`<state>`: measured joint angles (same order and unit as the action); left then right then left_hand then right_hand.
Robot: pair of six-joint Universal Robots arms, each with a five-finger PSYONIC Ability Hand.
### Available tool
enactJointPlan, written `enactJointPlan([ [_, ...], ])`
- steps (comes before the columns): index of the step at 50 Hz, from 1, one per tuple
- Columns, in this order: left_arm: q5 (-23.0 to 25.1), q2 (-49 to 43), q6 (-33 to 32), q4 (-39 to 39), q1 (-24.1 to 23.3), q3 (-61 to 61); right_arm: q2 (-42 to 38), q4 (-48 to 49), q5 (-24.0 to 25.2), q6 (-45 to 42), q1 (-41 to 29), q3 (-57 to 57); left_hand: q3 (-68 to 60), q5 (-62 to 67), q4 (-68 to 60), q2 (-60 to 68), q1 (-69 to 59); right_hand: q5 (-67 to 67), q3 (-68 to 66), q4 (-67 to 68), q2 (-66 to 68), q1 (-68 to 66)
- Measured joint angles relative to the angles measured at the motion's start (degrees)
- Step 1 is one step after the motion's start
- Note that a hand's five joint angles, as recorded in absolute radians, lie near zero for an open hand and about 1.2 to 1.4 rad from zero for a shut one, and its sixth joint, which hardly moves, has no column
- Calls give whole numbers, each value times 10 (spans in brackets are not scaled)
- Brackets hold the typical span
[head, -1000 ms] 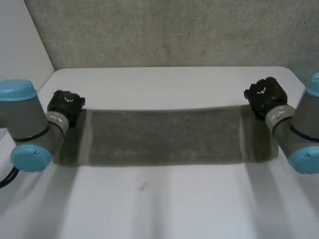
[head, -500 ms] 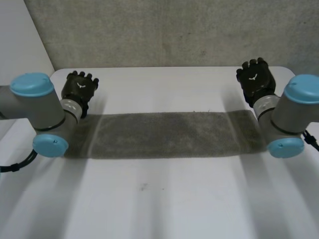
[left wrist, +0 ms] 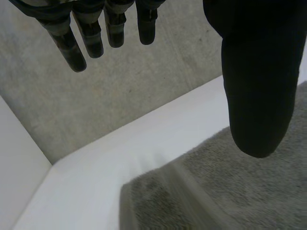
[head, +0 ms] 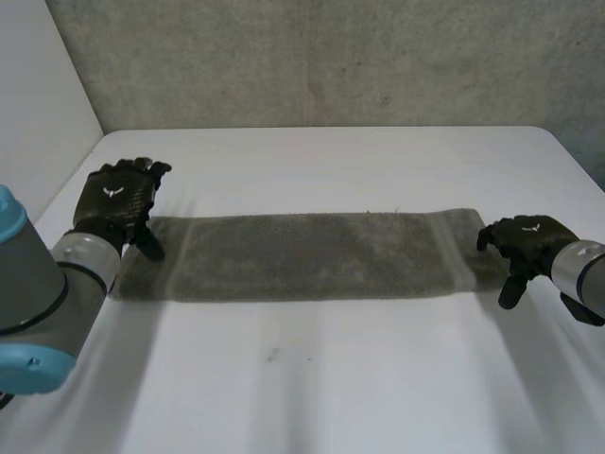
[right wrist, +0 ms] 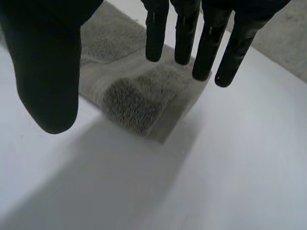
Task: Fold the towel.
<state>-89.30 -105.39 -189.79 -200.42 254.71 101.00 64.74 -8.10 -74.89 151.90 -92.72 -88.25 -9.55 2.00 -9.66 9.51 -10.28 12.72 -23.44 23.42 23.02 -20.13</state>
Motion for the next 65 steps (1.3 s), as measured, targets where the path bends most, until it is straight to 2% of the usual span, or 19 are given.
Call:
enactJointPlan([
  [10, 1, -6, 18, -17, 6, 29, -42, 124, 29, 2, 18, -34, 0, 0, 0, 0, 0, 81, -87, 85, 89, -69],
  [16, 1, -7, 16, -17, 4, 30, -66, 140, 27, 5, 18, -28, 0, 0, 0, 0, 0, 104, -111, 110, 115, -93],
  [18, 1, -7, 15, -17, 3, 30, -74, 143, 26, 5, 18, -25, 0, 0, 0, 0, 0, 169, -181, 181, 196, -166],
  [21, 1, -7, 15, -18, 3, 30, -84, 158, 23, 2, 20, -21, 0, 0, 0, 0, 0, 386, -403, 405, 412, -336],
  [24, 1, -7, 15, -18, 3, 30, -88, 171, 19, 0, 24, -20, 0, 0, 0, 0, 0, 419, -436, 440, 443, -342],
  [29, 0, -8, 15, -18, 3, 30, -93, 213, -20, -34, 43, -15, 0, 0, 0, 0, 0, 426, -440, 448, 444, -342],
  [36, 0, -7, 15, -18, 4, 30, -78, 249, -133, -164, 98, -4, 0, 0, 0, 0, 0, 429, -440, 448, 444, -342],
  [41, 0, -7, 15, -18, 4, 30, -48, 253, -141, -188, 103, -5, 0, 0, 0, -1, 0, 431, -440, 450, 444, -342],
  [45, 0, -7, 15, -18, 4, 30, 4, 255, -124, -145, 43, -7, 0, 0, 0, -1, 0, 432, -443, 450, 444, -344],
  [47, 0, -7, 15, -18, 4, 30, 26, 260, -115, -120, -9, -3, 0, 0, 0, -1, 0, 432, -447, 450, 444, -344],
  [53, -1, -7, 15, -18, 5, 30, 43, 295, -77, -90, -147, 12, 0, 0, 0, -1, 0, 433, -448, 450, 444, -344],
  [56, -1, -7, 15, -18, 5, 30, 39, 307, -63, -88, -184, 18, 0, 0, 0, -1, 0, 434, -448, 450, 444, -344],
  [57, -1, -7, 15, -18, 5, 30, 29, 317, -45, -87, -219, 24, 0, 0, 0, -1, 0, 434, -448, 450, 444, -344],
  [58, -1, -7, 15, -18, 5, 30, 29, 317, -45, -87, -219, 24, 0, 0, 0, -1, 0, 434, -448, 450, 444, -344],
  [60, -1, -7, 15, -18, 5, 30, -21, 338, 2, -89, -305, 47, 0, 0, 0, -1, 0, 435, -448, 450, 444, -346],
  [64, -1, -7, 15, -19, 5, 30, -54, 343, 22, -90, -341, 60, 0, 0, 0, -1, 0, 436, -448, 450, 444, -346],
  [65, -1, -7, 15, -19, 5, 30, -98, 343, 38, -92, -375, 71, 0, 0, 0, -1, 0, 436, -448, 450, 444, -346],
])
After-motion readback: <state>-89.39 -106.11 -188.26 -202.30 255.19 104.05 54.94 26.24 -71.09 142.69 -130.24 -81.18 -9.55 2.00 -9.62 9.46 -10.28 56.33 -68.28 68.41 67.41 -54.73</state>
